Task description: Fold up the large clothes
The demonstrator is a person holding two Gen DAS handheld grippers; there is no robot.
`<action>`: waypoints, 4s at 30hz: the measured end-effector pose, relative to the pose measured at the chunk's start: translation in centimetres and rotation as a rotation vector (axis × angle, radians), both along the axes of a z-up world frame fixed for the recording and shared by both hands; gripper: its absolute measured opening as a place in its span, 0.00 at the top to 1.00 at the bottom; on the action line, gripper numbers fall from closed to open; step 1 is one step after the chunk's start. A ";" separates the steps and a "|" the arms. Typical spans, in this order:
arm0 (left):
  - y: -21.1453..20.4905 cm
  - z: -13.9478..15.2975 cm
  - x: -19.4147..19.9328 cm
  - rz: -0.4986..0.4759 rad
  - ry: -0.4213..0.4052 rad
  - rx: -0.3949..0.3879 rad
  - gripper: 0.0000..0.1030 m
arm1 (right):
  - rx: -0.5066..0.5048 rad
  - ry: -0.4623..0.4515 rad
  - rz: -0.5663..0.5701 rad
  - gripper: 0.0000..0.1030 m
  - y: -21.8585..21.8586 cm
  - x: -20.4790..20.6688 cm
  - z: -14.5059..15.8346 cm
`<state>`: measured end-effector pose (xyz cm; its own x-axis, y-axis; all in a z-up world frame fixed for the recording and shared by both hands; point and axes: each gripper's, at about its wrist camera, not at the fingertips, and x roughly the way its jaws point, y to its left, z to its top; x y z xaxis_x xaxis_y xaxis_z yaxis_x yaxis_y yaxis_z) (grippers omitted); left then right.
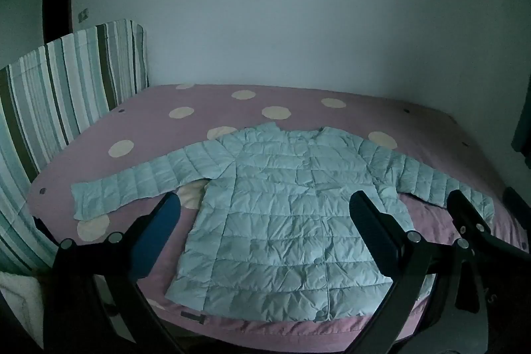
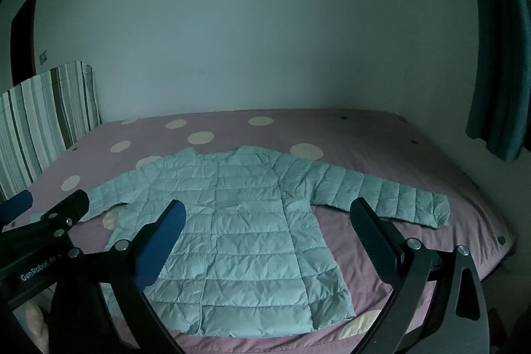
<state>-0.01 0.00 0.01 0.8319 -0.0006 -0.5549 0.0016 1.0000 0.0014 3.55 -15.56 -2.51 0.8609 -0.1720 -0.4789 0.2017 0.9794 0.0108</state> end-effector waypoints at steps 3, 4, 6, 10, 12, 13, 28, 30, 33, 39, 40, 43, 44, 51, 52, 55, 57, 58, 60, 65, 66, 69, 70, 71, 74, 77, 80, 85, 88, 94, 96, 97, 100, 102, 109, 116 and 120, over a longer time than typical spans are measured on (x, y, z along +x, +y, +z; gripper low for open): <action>0.0 0.0 0.1 0.004 0.004 -0.002 0.02 | -0.006 -0.001 0.000 0.05 0.0 0.0 0.0; 0.0 0.0 0.2 0.004 0.006 -0.003 0.02 | -0.007 -0.001 0.000 0.05 0.1 0.0 0.0; 0.1 0.2 -0.1 0.001 -0.006 -0.001 0.02 | -0.003 -0.001 0.001 0.05 0.0 0.0 0.0; 0.2 0.4 -0.2 0.004 -0.004 -0.002 0.02 | -0.004 -0.001 0.001 0.05 0.0 0.0 0.0; 0.1 0.5 -0.3 0.002 -0.004 -0.001 0.02 | -0.004 -0.001 0.000 0.05 0.0 0.0 0.0; 0.0 0.3 -0.2 0.001 -0.003 -0.002 0.02 | -0.004 -0.001 0.000 0.05 0.0 0.0 0.0; 0.2 0.5 -0.2 0.000 -0.004 -0.004 0.02 | -0.005 -0.002 0.001 0.05 0.0 0.0 0.0; 0.3 0.5 -0.2 0.000 -0.004 -0.004 0.02 | -0.006 -0.003 0.001 0.05 0.0 0.0 0.0; 0.1 0.2 -0.2 0.001 -0.004 -0.003 0.02 | -0.005 -0.002 0.001 0.05 0.1 0.0 0.1; 0.1 0.1 -0.2 0.000 -0.005 -0.003 0.02 | -0.007 -0.003 0.001 0.05 0.1 0.0 0.1; 0.1 0.1 -0.3 0.000 -0.005 -0.002 0.02 | -0.006 -0.003 0.001 0.05 0.1 0.0 0.1; 0.2 0.1 -0.2 0.000 -0.003 -0.004 0.02 | -0.005 -0.001 0.001 0.05 0.1 0.0 0.1; 0.2 0.1 -0.2 0.000 -0.003 -0.004 0.02 | -0.007 -0.003 0.001 0.05 0.1 0.0 0.1; 0.2 0.0 -0.3 0.000 -0.004 -0.002 0.02 | -0.007 -0.002 0.001 0.05 0.1 0.0 0.0; 0.2 0.0 -0.2 0.000 -0.003 -0.002 0.02 | -0.007 -0.002 0.001 0.05 0.1 0.0 0.0; 0.4 -0.2 -0.3 0.000 0.000 -0.005 0.02 | -0.007 -0.002 0.001 0.04 0.1 0.1 0.0; 0.3 -0.2 -0.3 0.000 -0.001 -0.004 0.02 | -0.008 -0.003 0.001 0.05 0.1 0.1 -0.1; 0.4 -0.2 -0.3 0.000 -0.002 -0.004 0.02 | -0.007 -0.003 0.001 0.05 0.1 0.1 -0.1; 0.4 -0.2 -0.3 0.000 -0.003 -0.003 0.02 | -0.008 -0.002 0.001 0.05 0.1 0.1 -0.1; 0.3 -0.2 -0.2 0.000 0.000 -0.004 0.02 | -0.009 -0.002 0.001 0.05 0.1 0.1 0.0; 0.4 -0.2 -0.3 0.000 0.000 -0.004 0.02 | -0.009 -0.002 0.001 0.05 0.1 0.1 0.0; 0.4 -0.2 -0.3 0.000 -0.001 -0.004 0.02 | -0.009 -0.002 0.001 0.05 0.2 0.1 0.0; 0.4 -0.2 -0.2 0.000 0.000 -0.003 0.02 | -0.009 -0.002 0.001 0.05 0.2 0.1 -0.1; 0.3 -0.2 -0.2 0.000 0.000 -0.003 0.02 | -0.009 -0.002 0.001 0.05 0.2 0.1 -0.1; 0.3 -0.2 -0.2 0.000 0.001 -0.004 0.02 | -0.008 -0.002 0.001 0.05 0.2 0.1 -0.1; 0.4 -0.2 -0.2 0.000 0.000 -0.003 0.02 | -0.009 -0.002 0.001 0.05 0.2 0.1 -0.1; 0.3 -0.2 -0.2 0.000 0.001 -0.003 0.02 | -0.009 -0.002 0.001 0.04 0.2 0.0 -0.1; 0.4 -0.2 -0.2 0.000 0.002 -0.004 0.02 | -0.009 -0.001 0.001 0.05 0.2 0.0 -0.1; 0.4 -0.2 -0.2 0.000 0.000 -0.003 0.02 | -0.009 -0.002 0.000 0.04 0.2 0.0 -0.1; 0.6 -0.4 -0.2 0.001 0.003 -0.003 0.02 | -0.008 -0.001 0.002 0.05 0.4 0.0 0.2; 0.7 -0.6 -0.1 -0.003 0.009 -0.005 0.02 | -0.007 0.003 0.006 0.05 0.4 0.0 0.2; 0.8 -0.8 0.0 -0.005 0.011 -0.005 0.02 | -0.006 0.010 0.007 0.05 0.4 0.3 0.2; 1.0 -1.9 0.8 -0.012 0.031 -0.005 0.02 | -0.001 0.020 0.009 0.05 0.1 0.5 -0.3; 1.6 -2.9 1.8 0.000 0.059 -0.015 0.02 | 0.025 0.043 -0.001 0.05 -0.5 1.2 -1.0; 4.5 -7.6 6.9 0.106 0.183 -0.023 0.02 | 0.080 0.091 -0.070 0.04 -3.9 4.0 -4.4; 11.0 -13.4 13.1 0.333 0.300 0.031 0.02 | 0.187 0.152 -0.218 0.05 -11.7 7.7 -8.8; 15.7 -16.6 16.0 0.484 0.361 0.064 0.02 | 0.245 0.161 -0.354 0.05 -17.8 9.5 -11.2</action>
<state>16.03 15.71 -16.57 0.4888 0.3734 -0.7885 -0.4415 0.8854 0.1456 13.02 -33.34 -13.68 0.6812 -0.3068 -0.6648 0.5411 0.8226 0.1749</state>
